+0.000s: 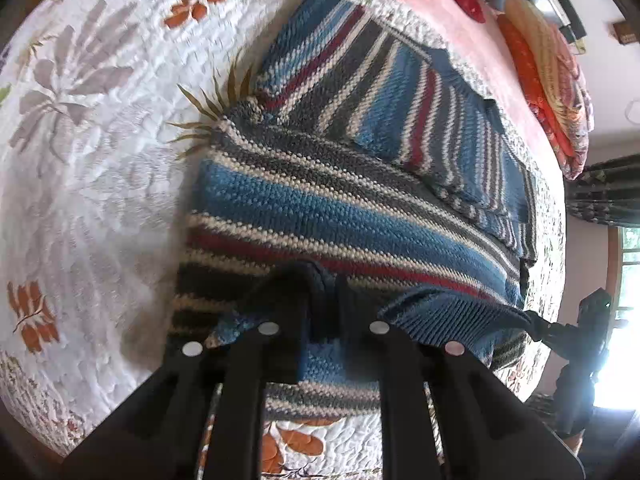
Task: Fold small clothes
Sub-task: 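Lift the hem with both tools and fold it up toward the collar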
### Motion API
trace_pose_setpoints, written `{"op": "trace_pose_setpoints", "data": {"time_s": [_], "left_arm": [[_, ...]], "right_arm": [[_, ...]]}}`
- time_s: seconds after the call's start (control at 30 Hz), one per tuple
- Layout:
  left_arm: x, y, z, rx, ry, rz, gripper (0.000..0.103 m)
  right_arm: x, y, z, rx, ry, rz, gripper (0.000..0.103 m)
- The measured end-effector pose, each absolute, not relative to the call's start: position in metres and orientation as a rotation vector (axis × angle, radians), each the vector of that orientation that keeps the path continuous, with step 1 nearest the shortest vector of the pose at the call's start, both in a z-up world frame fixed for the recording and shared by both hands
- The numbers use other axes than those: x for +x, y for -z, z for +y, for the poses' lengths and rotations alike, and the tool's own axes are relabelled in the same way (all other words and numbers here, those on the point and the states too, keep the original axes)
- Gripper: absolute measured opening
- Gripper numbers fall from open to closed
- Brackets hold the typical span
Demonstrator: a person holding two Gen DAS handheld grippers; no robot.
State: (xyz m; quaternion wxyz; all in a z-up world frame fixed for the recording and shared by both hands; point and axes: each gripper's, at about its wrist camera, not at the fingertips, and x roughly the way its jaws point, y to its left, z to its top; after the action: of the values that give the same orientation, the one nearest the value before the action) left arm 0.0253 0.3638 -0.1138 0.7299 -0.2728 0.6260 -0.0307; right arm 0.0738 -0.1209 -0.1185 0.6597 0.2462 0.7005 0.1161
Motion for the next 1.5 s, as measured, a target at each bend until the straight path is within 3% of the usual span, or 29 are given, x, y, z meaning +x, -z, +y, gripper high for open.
{"op": "trace_pose_setpoints", "data": {"time_s": [0.07, 0.17, 0.3, 0.47, 0.63, 1.2, 1.27, 1.33, 1.37, 1.43, 1.5], "left_arm": [[0.030, 0.117, 0.367, -0.637, 0.075, 1.398, 0.022], [0.033, 0.109, 0.380, -0.732, 0.070, 1.394, 0.041], [0.035, 0.086, 0.393, -0.817, 0.116, 1.339, 0.043], [0.040, 0.062, 0.379, -0.587, 0.139, 1.307, 0.049], [0.041, 0.069, 0.347, -0.288, 0.166, 1.327, 0.057], [0.041, 0.130, 0.314, 0.066, 0.261, 1.378, 0.059], [0.042, 0.134, 0.313, 0.063, 0.261, 1.371, 0.060], [0.042, 0.136, 0.310, 0.078, 0.257, 1.367, 0.060], [0.041, 0.136, 0.310, 0.090, 0.255, 1.367, 0.061], [0.040, 0.134, 0.308, 0.107, 0.254, 1.363, 0.061], [0.038, 0.133, 0.308, 0.115, 0.253, 1.363, 0.063]], "right_arm": [[0.076, 0.125, -0.127, 0.576, -0.253, 1.597, 0.019], [0.077, 0.124, -0.140, 0.575, -0.220, 1.589, 0.042], [0.079, 0.116, -0.157, 0.564, -0.189, 1.549, 0.045], [0.083, 0.098, -0.154, 0.534, -0.270, 1.470, 0.046], [0.086, 0.075, -0.119, 0.349, -0.402, 1.402, 0.066], [0.087, 0.143, -0.064, -0.032, -0.499, 1.542, 0.070], [0.084, 0.144, -0.058, -0.094, -0.494, 1.533, 0.063], [0.081, 0.142, -0.052, -0.137, -0.505, 1.517, 0.043], [0.081, 0.141, -0.051, -0.134, -0.516, 1.514, 0.038], [0.081, 0.138, -0.051, -0.115, -0.528, 1.512, 0.012], [0.080, 0.135, -0.055, -0.097, -0.533, 1.504, 0.011]]}}
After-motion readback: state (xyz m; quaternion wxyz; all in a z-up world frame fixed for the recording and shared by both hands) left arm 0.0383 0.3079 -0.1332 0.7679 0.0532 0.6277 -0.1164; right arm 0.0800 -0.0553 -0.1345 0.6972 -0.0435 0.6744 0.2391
